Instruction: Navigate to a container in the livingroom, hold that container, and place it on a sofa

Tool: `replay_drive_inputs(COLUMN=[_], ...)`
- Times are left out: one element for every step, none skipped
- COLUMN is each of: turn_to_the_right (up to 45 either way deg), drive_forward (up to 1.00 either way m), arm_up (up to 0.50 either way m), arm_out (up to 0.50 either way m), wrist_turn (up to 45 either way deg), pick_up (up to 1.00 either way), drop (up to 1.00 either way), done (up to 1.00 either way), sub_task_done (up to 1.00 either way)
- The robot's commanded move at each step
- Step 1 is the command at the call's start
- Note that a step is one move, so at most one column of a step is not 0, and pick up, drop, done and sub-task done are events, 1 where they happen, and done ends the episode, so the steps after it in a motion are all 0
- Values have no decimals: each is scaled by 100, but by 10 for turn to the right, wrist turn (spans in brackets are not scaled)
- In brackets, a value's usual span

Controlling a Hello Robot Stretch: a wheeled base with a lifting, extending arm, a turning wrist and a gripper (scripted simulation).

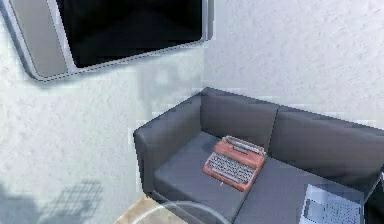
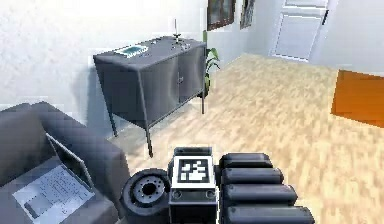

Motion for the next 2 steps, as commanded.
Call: replay_drive_inputs(turn_to_the_right=[-60, 0], drive_forward=[0, 25], arm_up=[0, 0], arm_out=[0, 0], wrist_turn=[0, 0], pick_up=[0, 0], drop=[0, 0], done=[0, 0], sub_task_done=[0, 0])
